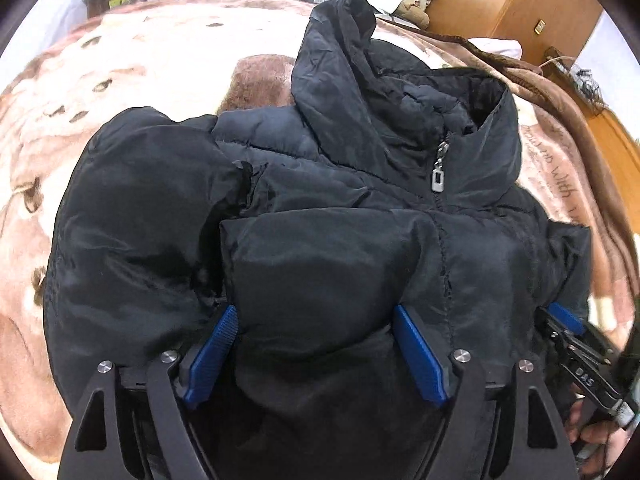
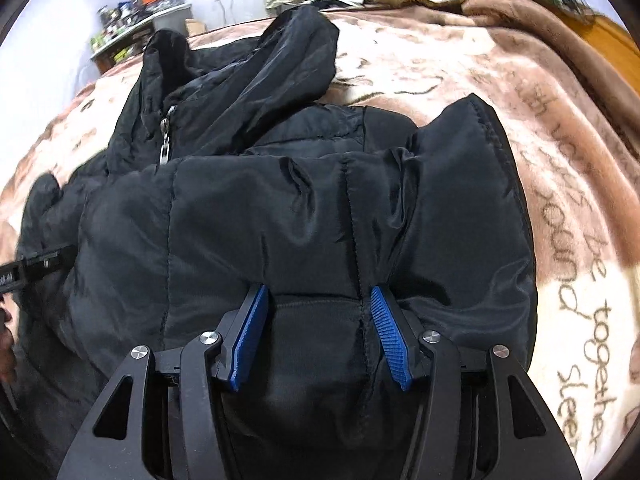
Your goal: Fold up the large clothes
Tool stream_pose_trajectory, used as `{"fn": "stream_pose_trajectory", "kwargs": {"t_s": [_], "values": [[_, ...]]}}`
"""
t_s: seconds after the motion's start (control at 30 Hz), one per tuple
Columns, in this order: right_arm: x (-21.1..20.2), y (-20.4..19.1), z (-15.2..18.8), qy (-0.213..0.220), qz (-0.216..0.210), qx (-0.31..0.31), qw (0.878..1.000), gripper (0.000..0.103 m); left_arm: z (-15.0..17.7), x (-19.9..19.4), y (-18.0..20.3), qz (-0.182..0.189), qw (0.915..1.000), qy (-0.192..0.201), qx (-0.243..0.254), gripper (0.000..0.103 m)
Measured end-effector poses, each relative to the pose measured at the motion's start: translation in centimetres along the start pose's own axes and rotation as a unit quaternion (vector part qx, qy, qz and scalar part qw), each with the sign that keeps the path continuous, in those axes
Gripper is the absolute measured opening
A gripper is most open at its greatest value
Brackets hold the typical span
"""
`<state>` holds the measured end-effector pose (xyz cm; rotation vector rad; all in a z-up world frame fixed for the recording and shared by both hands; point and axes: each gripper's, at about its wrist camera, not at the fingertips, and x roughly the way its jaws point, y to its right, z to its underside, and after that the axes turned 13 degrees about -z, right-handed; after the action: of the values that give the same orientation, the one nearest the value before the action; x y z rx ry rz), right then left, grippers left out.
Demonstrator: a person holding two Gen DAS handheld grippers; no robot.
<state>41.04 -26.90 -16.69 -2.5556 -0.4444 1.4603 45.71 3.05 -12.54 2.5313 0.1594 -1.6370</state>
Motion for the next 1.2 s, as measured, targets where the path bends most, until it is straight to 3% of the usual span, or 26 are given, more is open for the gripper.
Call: {"fn": "stream_pose_trajectory", "kwargs": {"t_s": [0.13, 0.27, 0.37, 0.47, 0.63, 0.77, 0.87, 1.0, 1.2], "values": [[-2.8, 0.0, -1.2, 0.031, -0.041, 0.022, 0.998, 0.055, -1.3, -2.6, -2.2, 0.041, 0.9989, 0.008, -0.023, 0.08], [-5.7, 0.1, -3.1, 0.091, -0.063, 0.047, 0.993, 0.058, -3.9, -5.1, -4.5, 0.08, 0.9956, 0.019, -0.045, 0.082], [-6.3, 0.4, -4.9, 0.105, -0.1, 0.071, 0.987, 0.064, -6.1, -6.2, -5.6, 0.066, 0.9959, 0.031, -0.054, 0.088], [-6.0, 0.2, -7.2, 0.108, -0.095, 0.065, 0.988, 0.065, -8.7, -6.4, -6.3, 0.068, 0.9955, 0.035, -0.056, 0.088], [-4.8, 0.2, -10.5, 0.108, -0.088, 0.049, 0.989, 0.071, -12.2, -5.2, -6.5, 0.059, 0.9961, 0.025, -0.06, 0.088], [-3.6, 1.1, -13.1, 0.116, -0.079, 0.047, 0.989, 0.072, -14.5, -3.3, -5.1, 0.073, 0.9958, 0.01, -0.055, 0.088], [-2.4, 1.7, -14.5, 0.118, -0.075, 0.054, 0.989, 0.072, -15.7, -1.9, -4.0, 0.074, 0.996, 0.016, -0.048, 0.088], [-0.2, 2.2, -15.9, 0.111, -0.082, 0.07, 0.988, 0.073, -17.1, 1.0, -2.7, 0.078, 0.9958, -0.003, -0.048, 0.088], [3.2, 3.5, -18.3, 0.1, -0.065, 0.093, 0.989, 0.073, -19.7, 4.8, -1.7, 0.071, 0.9944, -0.014, -0.077, 0.088]]}}
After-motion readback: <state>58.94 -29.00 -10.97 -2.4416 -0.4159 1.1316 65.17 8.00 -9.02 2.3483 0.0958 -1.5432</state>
